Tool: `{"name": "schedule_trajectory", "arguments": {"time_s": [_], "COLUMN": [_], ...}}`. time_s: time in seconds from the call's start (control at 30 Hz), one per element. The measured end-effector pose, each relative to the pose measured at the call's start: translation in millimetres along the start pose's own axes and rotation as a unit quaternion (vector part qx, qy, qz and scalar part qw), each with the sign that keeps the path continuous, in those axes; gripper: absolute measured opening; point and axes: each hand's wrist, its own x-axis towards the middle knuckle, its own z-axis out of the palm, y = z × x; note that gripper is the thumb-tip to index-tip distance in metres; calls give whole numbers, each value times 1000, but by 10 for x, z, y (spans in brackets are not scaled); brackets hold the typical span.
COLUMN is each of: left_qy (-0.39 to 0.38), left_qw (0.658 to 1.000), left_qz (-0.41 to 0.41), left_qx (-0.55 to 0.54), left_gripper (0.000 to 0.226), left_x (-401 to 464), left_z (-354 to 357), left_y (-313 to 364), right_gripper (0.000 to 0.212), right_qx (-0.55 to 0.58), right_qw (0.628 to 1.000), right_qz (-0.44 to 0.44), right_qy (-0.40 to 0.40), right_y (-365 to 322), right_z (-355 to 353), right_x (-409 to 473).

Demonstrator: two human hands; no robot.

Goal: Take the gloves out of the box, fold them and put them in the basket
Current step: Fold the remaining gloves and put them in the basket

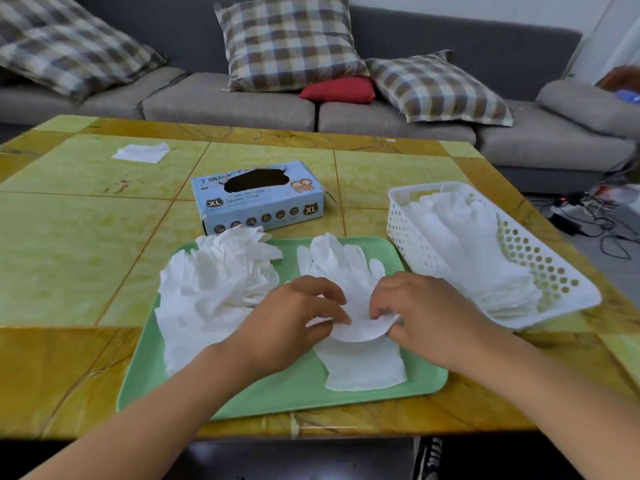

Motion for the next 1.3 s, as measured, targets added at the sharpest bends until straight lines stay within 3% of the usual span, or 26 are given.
{"name": "schedule_trajectory", "arguments": {"time_s": [0.1,0.27,0.37,0.47,0.7,0.83,0.97,1.03,1.1,1.17,1.23,1.3], "left_qy": [33,-116,-145,-161,-158,-123,-81,-26,15,37,59,66], "left_qw": [996,993,989,986,987,992,996,989,960,910,854,833], "left_qz": [60,7,7,5,-16,22,19,-40,-138,-237,-284,-294], "left_qx": [57,38,-10,-28,-37,5,-36,-143,-242,-339,-431,-465], "left_gripper": [24,24,12,19,32,19,17,20,26,26,21,18], "left_x": [13,3,-37,-102,-170,-192,-133,12,234,473,685,833], "left_z": [-21,-3,-33,-32,28,89,52,-107,-339,-553,-752,-934], "left_y": [95,78,50,28,7,22,137,248,390,498,571,610], "right_gripper": [18,18,24,37,9,7,9,7,47,84,80,55], "right_qx": [-33,17,95,83,48,27,118,286,488,588,596,616], "right_qw": [999,995,988,986,988,988,983,953,870,807,803,778], "right_qz": [-6,-5,5,-10,-50,-70,-48,-10,4,-20,-3,47], "right_qy": [9,-93,-121,-144,-137,-132,-130,-103,-77,-49,14,109], "right_y": [31,56,155,171,134,138,206,204,189,106,-15,-142], "right_z": [-85,37,66,79,142,227,212,85,-91,-225,-280,-371], "right_x": [-75,-91,-132,-167,-145,-135,-89,-59,-33,17,121,263]}}
